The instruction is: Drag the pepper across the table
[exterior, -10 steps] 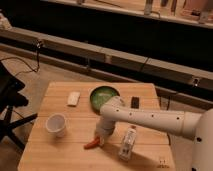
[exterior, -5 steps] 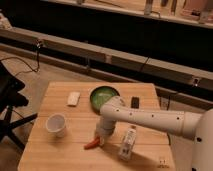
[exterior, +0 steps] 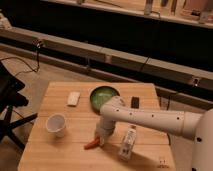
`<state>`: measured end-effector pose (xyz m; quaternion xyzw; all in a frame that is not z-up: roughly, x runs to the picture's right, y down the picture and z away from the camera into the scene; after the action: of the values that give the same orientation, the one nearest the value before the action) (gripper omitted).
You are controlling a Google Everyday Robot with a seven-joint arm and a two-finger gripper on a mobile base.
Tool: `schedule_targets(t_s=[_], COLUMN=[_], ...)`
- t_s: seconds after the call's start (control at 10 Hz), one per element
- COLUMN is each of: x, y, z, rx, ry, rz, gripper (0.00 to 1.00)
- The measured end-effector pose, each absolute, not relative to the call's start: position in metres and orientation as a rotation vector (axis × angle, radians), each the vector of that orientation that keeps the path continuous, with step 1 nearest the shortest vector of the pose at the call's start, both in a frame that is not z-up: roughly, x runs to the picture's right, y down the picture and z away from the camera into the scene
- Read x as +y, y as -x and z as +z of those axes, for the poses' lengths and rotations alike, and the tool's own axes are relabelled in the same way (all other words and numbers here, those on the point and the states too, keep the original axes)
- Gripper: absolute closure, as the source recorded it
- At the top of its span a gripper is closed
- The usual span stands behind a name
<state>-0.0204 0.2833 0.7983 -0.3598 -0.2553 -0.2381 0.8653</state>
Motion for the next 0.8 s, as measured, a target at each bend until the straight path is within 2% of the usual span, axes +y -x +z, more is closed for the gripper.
schedule_targets(t_s=[0.8], x=[0.278], y=[0.007], z=[0.799], rx=[-0.537], ry=[0.75], rz=[-0.473], gripper=[0.98])
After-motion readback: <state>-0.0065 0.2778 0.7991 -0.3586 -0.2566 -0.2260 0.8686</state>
